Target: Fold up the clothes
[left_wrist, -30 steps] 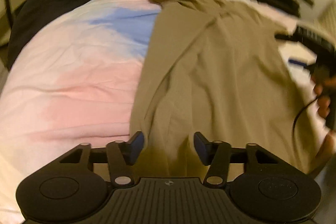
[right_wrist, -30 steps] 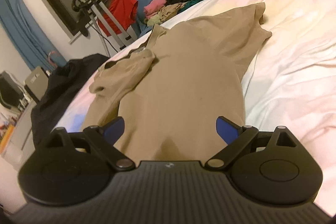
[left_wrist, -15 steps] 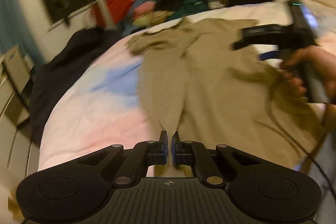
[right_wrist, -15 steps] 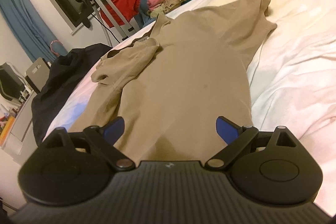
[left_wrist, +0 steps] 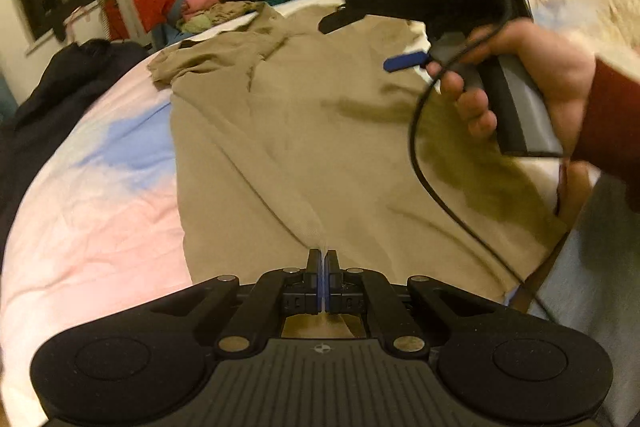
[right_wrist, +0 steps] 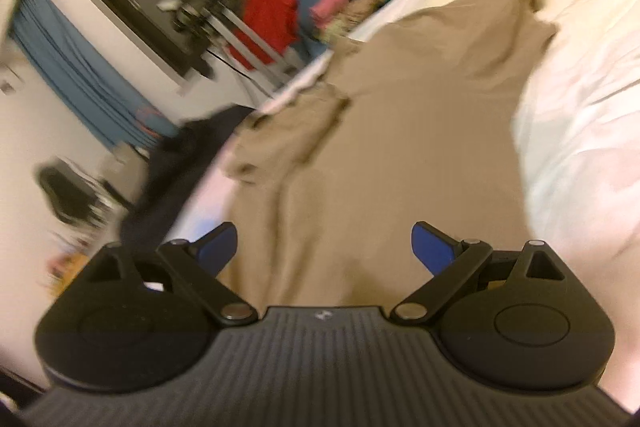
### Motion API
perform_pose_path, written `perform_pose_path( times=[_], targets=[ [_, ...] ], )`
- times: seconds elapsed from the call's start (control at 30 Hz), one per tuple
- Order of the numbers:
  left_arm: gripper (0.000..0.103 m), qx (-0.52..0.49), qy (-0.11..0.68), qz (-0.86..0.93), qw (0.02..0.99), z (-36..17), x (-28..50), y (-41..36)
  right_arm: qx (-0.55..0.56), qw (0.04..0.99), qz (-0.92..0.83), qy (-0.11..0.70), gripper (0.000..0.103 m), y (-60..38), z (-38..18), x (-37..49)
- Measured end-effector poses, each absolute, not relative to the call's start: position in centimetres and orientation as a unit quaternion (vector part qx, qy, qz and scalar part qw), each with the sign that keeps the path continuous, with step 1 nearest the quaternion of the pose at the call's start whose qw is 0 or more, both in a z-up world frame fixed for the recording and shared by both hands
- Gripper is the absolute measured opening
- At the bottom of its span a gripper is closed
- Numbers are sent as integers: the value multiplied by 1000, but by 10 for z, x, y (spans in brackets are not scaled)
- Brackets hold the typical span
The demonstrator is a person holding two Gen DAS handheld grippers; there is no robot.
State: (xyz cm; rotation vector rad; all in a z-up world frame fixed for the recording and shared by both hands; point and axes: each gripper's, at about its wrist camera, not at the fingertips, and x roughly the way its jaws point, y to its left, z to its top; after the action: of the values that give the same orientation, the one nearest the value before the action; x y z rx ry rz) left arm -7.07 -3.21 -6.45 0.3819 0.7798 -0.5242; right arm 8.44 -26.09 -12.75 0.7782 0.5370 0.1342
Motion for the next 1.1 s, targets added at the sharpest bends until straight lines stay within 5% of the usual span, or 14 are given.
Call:
perform_pose_path(
  times=[0.43, 0.87, 0.93, 1.0, 1.1],
  targets=[
    [1, -64, 349, -246, 902, -54, -76, 51, 364, 897, 76, 238, 93, -247, -128, 252],
    [1, -52, 365, -301, 880, -82, -63, 51, 103, 931, 77, 342, 90, -225, -130, 409],
    [1, -56, 366, -303, 878, -84, -60, 53, 84, 934, 82, 338, 58, -221, -133, 406],
    [1, -61, 364, -305, 878, -85, -57, 56, 79, 943, 76, 314, 8, -220, -128, 396],
    [1, -59, 352, -313, 880, -79, -63, 56, 97, 961, 66, 251, 5, -226, -111, 374]
  ],
)
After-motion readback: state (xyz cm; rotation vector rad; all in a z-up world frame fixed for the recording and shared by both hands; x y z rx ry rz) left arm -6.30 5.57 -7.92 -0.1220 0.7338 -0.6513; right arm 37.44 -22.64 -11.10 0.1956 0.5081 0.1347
